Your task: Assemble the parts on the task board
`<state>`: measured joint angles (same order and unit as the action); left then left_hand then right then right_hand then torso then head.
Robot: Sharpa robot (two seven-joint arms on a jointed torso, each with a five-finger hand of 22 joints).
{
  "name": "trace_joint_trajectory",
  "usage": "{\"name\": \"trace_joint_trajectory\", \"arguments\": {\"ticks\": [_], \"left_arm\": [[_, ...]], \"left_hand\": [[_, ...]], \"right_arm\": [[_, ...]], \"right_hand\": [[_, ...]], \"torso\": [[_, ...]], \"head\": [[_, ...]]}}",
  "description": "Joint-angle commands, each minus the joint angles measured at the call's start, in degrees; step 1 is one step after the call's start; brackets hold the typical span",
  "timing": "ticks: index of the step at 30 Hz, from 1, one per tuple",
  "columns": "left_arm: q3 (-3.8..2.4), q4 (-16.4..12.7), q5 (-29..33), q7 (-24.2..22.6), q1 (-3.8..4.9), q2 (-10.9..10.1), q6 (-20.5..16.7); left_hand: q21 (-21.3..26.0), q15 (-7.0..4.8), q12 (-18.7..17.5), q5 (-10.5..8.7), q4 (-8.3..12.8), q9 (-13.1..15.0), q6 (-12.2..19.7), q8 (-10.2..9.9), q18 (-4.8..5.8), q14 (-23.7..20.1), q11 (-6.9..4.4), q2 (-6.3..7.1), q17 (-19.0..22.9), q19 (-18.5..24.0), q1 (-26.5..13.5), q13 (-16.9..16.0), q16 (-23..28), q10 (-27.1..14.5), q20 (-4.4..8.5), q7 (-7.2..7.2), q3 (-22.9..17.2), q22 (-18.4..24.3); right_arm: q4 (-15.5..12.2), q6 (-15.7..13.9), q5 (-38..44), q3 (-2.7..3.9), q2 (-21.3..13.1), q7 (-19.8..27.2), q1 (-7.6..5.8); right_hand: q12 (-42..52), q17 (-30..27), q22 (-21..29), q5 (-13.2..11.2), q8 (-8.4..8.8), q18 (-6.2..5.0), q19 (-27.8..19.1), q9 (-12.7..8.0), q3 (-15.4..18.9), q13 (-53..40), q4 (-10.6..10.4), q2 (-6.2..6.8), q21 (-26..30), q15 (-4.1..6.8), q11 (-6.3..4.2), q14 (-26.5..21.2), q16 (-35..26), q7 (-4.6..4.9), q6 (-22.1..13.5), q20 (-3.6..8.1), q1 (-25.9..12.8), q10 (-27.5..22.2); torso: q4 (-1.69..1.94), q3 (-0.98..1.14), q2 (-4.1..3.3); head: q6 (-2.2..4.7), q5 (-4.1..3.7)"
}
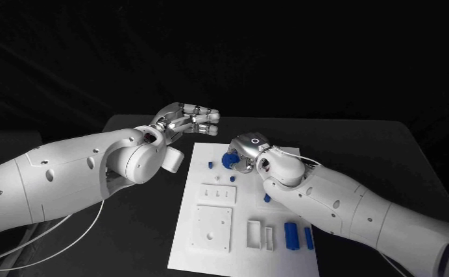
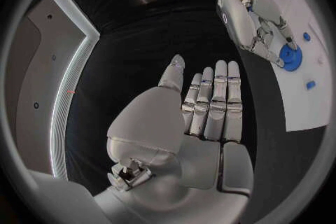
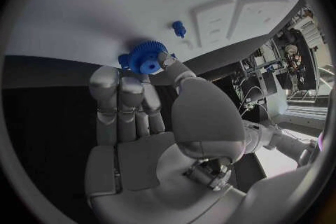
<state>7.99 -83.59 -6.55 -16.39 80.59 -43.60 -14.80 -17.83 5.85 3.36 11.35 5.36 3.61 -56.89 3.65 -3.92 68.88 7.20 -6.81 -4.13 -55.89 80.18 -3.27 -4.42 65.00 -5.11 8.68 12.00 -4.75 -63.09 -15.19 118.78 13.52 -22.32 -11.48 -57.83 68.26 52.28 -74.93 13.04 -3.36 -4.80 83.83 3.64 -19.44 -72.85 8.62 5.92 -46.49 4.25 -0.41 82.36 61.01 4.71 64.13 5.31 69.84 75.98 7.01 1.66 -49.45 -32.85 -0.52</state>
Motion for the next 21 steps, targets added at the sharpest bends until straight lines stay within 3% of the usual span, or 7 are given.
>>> {"name": "trace_joint_trajectory", "arguments": {"ticks": [1,7,10,15,21], "left_arm": [[-0.05,-0.1,-0.4,-0.34,0.19,0.08,1.03],[-0.06,-0.04,-0.56,-0.23,0.2,-0.05,0.9],[-0.06,0.02,-0.58,-0.11,0.2,-0.07,0.79],[-0.06,0.07,-0.6,0.02,0.21,-0.06,0.76],[-0.06,0.25,-0.62,0.43,0.29,-0.09,0.67]], "left_hand": [[-0.33,0.06,0.08,0.18,0.36,0.08,0.2,0.06,0.63,0.07,-0.02,-0.01,0.04,0.34,0.61,-0.08,-0.12,-0.28,0.1,0.01,-0.13,0.08],[-0.38,0.08,0.07,0.15,0.61,0.08,0.28,0.06,0.63,0.03,0.01,-0.08,0.03,0.4,0.47,-0.07,-0.16,-0.36,0.08,0.04,-0.03,0.06],[-0.38,0.08,0.07,0.15,0.61,0.08,0.3,0.05,0.63,0.02,0.02,-0.07,0.03,0.41,0.45,-0.07,-0.15,-0.38,0.08,0.05,-0.02,0.06],[-0.36,0.11,0.06,0.12,0.65,0.06,0.43,0.01,0.63,-0.04,0.06,-0.01,0.03,0.46,0.39,-0.07,-0.14,-0.48,0.06,0.09,0.02,0.07],[-0.29,0.23,0.08,0.06,0.73,0.08,0.71,0.04,0.65,-0.3,0.16,0.2,0.06,0.61,0.26,-0.08,-0.05,-0.69,-0.05,0.19,0.05,0.12]], "right_arm": [[0.51,0.46,0.92,-0.16,0.35,0.22,0.12],[1.44,0.08,0.82,-0.35,0.89,0.32,0.21],[1.84,0.5,0.69,-0.4,1.07,0.46,0.23],[2.37,0.83,0.49,-0.5,1.24,0.6,0.24],[2.87,0.95,0.02,-0.57,1.35,0.92,0.24]], "right_hand": [[-0.38,-0.09,-4.29,0.35,-0.17,0.39,3.52,0.08,0.12,0.07,-0.14,0.04,-0.07,0.16,0.02,0.11,-0.33,0.32,-0.25,0.32,0.54,-0.47],[-0.75,-0.26,-4.25,-0.39,-0.18,0.33,3.51,0.07,0.35,0.37,-0.34,0.19,0.09,0.1,0.14,0.05,-0.56,0.53,-1.14,0.28,0.4,-0.75],[-1.76,-0.59,-4.06,-0.23,-0.16,0.26,3.46,-0.02,0.76,1.25,-0.52,0.49,0.67,-0.06,0.36,0.0,-1.0,0.9,-2.63,0.13,0.34,-1.33],[-2.43,-0.75,-3.98,-0.27,-0.18,0.12,3.44,-0.08,1.46,1.97,-0.77,0.75,1.02,-0.28,0.65,-0.03,-1.33,1.4,-4.87,-0.07,0.36,-1.81],[-3.14,-0.81,-3.98,-0.35,-0.08,0.05,3.46,-0.18,3.07,2.85,-1.28,0.85,1.24,-0.22,0.4,0.0,-1.7,1.28,-8.27,-0.1,0.47,-2.41]], "torso": [[0.01,-0.06,-0.01],[0.06,-0.06,-0.05],[0.12,-0.13,0.0],[0.01,-0.08,-0.03],[-0.04,-0.04,0.0]], "head": [[0.05,0.03],[0.18,-0.11],[0.18,-0.11],[0.18,0.08],[0.36,0.13]]}}
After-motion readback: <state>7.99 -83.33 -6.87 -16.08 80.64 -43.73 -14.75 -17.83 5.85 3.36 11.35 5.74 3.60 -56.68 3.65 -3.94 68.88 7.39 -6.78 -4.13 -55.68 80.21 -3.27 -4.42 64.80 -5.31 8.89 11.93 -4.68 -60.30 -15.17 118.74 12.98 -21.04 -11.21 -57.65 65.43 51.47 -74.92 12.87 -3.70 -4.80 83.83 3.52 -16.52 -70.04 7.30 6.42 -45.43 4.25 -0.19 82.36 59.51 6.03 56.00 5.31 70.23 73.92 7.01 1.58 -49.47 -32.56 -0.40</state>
